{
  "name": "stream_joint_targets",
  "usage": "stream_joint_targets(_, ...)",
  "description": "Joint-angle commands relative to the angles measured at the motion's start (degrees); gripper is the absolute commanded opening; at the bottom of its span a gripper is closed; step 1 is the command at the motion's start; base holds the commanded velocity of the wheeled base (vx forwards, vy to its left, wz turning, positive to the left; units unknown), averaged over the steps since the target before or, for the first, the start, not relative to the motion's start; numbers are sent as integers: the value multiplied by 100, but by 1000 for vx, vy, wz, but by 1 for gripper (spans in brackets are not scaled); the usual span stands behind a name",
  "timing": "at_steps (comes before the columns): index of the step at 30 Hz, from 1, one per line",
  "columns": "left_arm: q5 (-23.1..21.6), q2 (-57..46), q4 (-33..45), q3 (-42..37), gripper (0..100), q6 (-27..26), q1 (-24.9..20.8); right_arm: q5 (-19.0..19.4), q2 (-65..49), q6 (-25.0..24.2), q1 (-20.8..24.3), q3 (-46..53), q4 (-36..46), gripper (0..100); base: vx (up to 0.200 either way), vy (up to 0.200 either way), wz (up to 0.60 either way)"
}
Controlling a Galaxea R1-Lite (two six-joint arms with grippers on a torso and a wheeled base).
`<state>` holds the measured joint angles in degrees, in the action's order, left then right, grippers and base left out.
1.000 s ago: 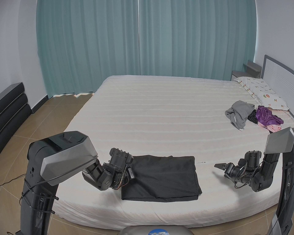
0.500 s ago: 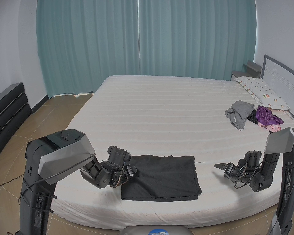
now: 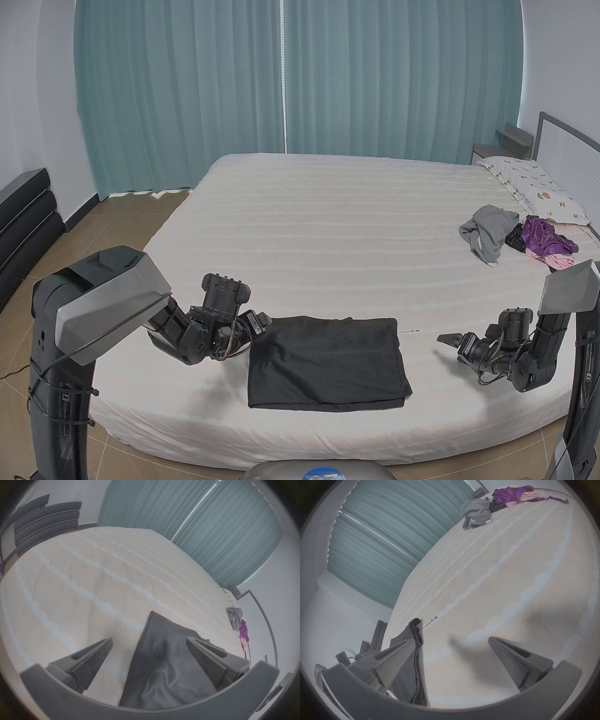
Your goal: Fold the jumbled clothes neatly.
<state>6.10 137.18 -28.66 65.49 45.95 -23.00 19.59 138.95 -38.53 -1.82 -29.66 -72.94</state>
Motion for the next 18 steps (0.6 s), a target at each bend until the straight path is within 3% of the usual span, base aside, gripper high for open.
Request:
stream_joint_targets(1, 120, -895, -8, -335, 100, -16, 129, -105, -87, -75, 59, 74, -1, 100, 0, 0, 0)
stream_joint_targets(3, 173, -1027, -17, -449, 100, -16, 129, -140, -122, -84, 76, 118, -19, 100, 0, 0, 0)
stream_joint_targets(9, 507, -2644, -70, -1513, 100, -68, 191, -1045, -1247, -75, 437, 567, -116, 100, 0, 0, 0)
stream_joint_targets(14, 656, -3470, -78, -1873, 100, -297, 288, -1186, -2372, -49, 542, 918, -124, 100, 0, 0, 0)
stream_joint_targets(18, 955, -4613, -113, -2269, 100, -552, 376, -1291, -3972, 48, 560, 1314, 25, 100, 0, 0, 0)
